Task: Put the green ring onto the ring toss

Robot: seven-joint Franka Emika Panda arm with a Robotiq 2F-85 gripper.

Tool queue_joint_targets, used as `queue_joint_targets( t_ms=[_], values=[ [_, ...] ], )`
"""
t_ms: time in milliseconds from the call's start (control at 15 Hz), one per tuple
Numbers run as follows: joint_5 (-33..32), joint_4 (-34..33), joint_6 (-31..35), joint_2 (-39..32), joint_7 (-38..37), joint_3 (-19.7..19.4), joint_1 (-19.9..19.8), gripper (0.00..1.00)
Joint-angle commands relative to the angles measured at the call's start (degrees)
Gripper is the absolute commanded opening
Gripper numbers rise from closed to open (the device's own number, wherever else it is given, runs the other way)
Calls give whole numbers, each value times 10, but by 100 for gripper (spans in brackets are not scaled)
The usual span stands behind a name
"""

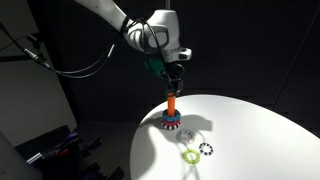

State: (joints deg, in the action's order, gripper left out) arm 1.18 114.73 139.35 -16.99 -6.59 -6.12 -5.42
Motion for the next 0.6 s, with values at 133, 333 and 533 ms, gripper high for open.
queue_joint_targets(
  t_ms=[133,333,533],
  values=[
    [25,-51,-28,-44,-4,5,-3,42],
    [36,-68,-47,-57,-2,7,-5,42],
    [41,-86,-75,-67,-5,8,-5,42]
  ],
)
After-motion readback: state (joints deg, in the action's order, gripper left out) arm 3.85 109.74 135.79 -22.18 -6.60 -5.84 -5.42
